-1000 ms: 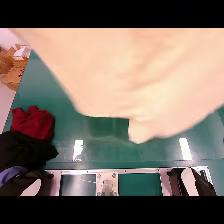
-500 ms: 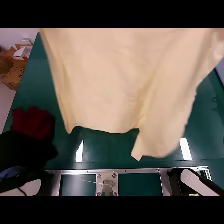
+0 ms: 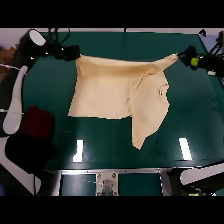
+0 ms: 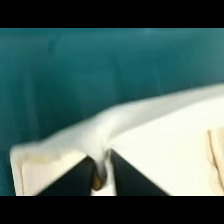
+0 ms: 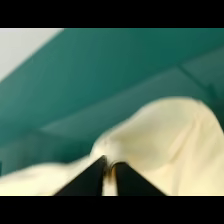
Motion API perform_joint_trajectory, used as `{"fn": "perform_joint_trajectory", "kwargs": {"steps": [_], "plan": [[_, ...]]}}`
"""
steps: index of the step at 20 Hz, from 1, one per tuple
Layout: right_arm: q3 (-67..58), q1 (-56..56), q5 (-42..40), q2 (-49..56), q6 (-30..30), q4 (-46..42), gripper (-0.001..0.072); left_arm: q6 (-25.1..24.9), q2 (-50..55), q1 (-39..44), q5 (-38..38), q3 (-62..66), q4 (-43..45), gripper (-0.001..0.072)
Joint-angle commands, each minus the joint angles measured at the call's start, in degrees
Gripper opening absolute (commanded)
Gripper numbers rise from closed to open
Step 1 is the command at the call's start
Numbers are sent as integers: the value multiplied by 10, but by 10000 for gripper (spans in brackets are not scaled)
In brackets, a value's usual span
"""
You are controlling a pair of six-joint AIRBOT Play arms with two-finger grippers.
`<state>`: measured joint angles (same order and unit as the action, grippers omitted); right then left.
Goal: Fold the shirts.
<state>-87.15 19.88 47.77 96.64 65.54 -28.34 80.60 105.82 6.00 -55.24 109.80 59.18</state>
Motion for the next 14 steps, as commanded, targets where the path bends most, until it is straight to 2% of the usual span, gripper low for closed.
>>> {"fn": "perform_joint_trajectory", "kwargs": {"steps": [1,2,3,4,5,6,7,11,12,13,14], "plan": [[-2,4,64,50,7,-33,293,26,50,4,-30,1,-17,583],[-3,23,94,43,28,-57,289,30,46,-6,-56,8,-17,583],[-2,47,130,33,51,-83,252,30,41,-24,-95,20,-17,581],[-2,70,171,25,66,-108,129,35,35,-43,-139,33,-17,541],[1,93,214,14,76,-130,59,36,30,-64,-193,49,-18,328],[15,111,241,1,80,-143,20,35,25,-84,-247,61,-18,48],[45,126,254,-22,80,-146,13,34,18,-99,-285,61,-17,27],[256,161,248,-161,80,-202,13,16,-25,-119,-396,16,16,26],[317,167,245,-196,83,-219,44,10,-47,-119,-399,-18,22,26],[383,174,237,-229,96,-228,180,1,-74,-119,-389,-63,22,26],[441,176,226,-255,97,-227,251,-9,-101,-120,-374,-109,22,26]]}}
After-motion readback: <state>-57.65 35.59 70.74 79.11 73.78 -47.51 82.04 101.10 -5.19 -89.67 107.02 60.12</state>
